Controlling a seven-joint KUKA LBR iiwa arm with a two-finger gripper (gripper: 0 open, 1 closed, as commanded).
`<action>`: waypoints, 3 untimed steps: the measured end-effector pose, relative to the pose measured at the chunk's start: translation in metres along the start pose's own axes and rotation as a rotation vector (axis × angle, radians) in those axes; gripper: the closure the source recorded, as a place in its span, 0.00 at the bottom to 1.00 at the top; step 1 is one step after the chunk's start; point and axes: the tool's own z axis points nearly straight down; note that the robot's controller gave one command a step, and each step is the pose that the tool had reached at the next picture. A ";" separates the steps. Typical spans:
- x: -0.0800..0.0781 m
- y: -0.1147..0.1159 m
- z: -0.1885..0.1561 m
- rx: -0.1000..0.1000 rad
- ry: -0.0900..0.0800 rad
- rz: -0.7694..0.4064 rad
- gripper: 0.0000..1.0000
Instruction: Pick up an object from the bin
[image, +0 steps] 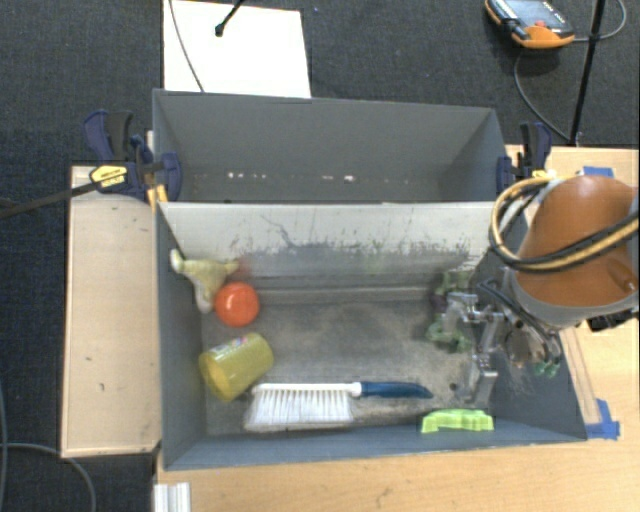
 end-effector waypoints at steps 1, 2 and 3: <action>-0.002 0.000 -0.004 0.001 -0.009 -0.002 0.00; -0.011 0.010 0.020 0.003 -0.015 -0.081 0.00; -0.038 0.047 0.035 0.001 -0.003 -0.241 0.00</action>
Offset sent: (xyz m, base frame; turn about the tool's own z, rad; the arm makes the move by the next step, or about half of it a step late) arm 0.0277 0.0387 -0.0889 -0.2704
